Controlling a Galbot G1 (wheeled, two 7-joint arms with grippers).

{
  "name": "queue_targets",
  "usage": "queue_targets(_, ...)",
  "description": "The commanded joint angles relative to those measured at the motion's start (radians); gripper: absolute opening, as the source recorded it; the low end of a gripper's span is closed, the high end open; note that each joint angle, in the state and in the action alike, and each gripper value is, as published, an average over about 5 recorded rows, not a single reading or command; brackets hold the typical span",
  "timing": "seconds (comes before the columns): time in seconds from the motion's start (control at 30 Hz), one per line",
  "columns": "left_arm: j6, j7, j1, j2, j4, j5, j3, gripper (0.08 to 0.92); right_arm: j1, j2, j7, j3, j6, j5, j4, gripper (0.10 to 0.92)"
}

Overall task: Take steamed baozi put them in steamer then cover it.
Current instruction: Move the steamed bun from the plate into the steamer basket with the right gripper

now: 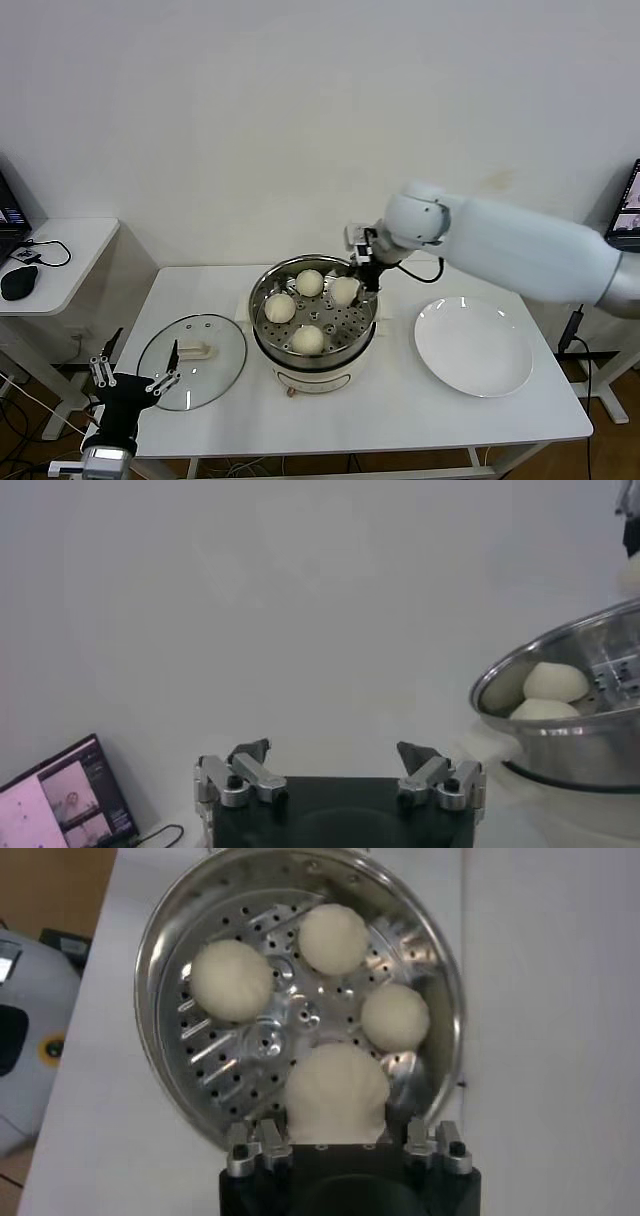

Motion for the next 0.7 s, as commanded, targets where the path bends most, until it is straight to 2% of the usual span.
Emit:
queue_targets(0.03, -0.002, -0.001, -0.001, 0.001, 0.005, -0.001, -0.004, 0.823, -0.074, 0.087, 0.049, -0.023, -0.078, -0.038, -0.060, 0.616)
queue_targets(0.7, -0.003, -0.001, -0.006, 0.001, 0.007, 0.000, -0.007, 0.823, -0.144, 0.090, 0.066, 0.056, -0.092, -0.082, -0.103, 0.624)
